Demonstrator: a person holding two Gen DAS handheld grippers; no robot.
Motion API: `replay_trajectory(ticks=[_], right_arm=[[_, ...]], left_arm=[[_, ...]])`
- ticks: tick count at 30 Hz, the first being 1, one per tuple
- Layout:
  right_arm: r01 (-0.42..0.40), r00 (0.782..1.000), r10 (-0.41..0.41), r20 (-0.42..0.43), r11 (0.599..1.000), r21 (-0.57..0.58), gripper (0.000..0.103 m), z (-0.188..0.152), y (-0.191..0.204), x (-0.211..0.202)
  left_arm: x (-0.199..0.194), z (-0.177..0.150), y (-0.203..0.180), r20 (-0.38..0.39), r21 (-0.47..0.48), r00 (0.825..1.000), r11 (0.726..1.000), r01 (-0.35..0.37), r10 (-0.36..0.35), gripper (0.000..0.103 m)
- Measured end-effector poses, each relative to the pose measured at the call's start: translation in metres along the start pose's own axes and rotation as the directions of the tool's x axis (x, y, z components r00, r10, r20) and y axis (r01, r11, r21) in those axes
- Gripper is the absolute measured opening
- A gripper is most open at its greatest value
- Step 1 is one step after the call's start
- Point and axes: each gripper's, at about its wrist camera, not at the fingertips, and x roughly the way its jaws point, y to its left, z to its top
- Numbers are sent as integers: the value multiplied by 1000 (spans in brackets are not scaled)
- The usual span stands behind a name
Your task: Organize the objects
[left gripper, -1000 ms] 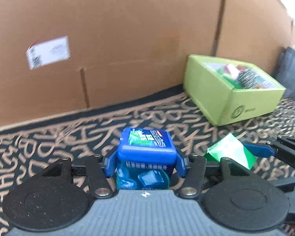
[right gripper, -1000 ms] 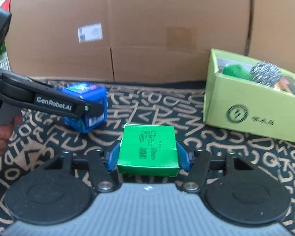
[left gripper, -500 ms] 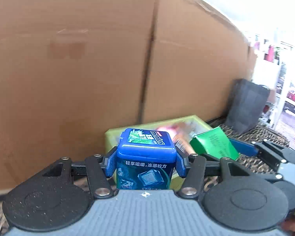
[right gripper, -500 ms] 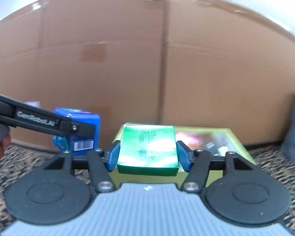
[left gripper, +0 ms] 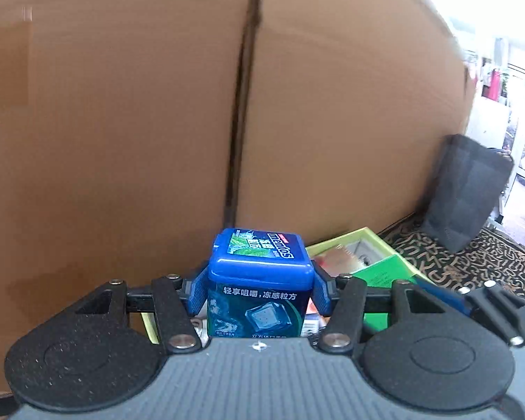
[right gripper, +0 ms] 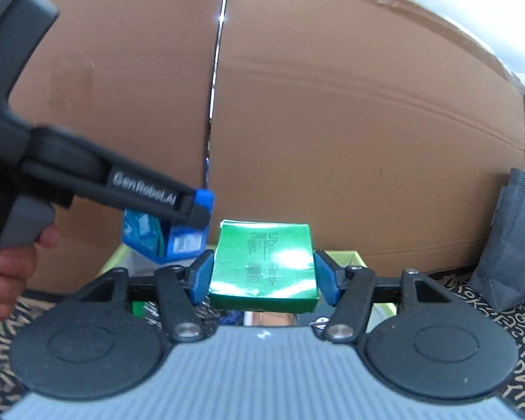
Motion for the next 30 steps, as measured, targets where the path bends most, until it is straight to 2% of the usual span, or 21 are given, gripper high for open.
replay_trajectory(ticks=[2, 3, 4, 5, 7, 13, 18, 24, 26, 30], right_arm=[[-12, 998, 11, -56, 1000, -23, 62, -5, 3, 18], [-20, 996, 16, -91, 999, -42, 63, -9, 4, 27], [-21, 994, 15, -107, 998, -56, 71, -13, 4, 33], [-16, 994, 9, -106, 998, -61, 87, -16, 4, 34], [5, 998, -9, -70, 999, -53, 95, -21, 1, 28], [13, 997, -14, -81, 1000, -6, 103, -28, -8, 21], [-2, 995, 2, -95, 1000, 7, 103, -25, -11, 7], [-19, 996, 20, -86, 1000, 4, 103, -14, -9, -32], [-21, 996, 22, -84, 1000, 13, 103, -14, -10, -52], [-29, 994, 34, -101, 998, 52, 103, -22, -14, -90]], left_arm=[[3, -6, 6, -3, -15, 1000, 1000, -3, 3, 86], [0, -9, 8, 6, -25, 1000, 999, -22, 22, 88], [-4, -12, 10, 23, -29, 999, 999, -30, 31, 89], [-8, -15, 12, 35, -30, 999, 999, -30, 31, 89], [-13, -19, 16, 39, -37, 999, 999, -31, 32, 89], [-27, -30, 12, 38, -43, 997, 997, -59, 60, 89], [-46, -38, 7, 33, -41, 997, 997, -69, 70, 89], [-97, -59, 1, 34, -3, 986, 987, -162, 162, 90], [-120, -71, 1, 39, -11, 982, 983, -183, 183, 99], [-158, -90, -4, 12, 1, 963, 963, -268, 268, 99]])
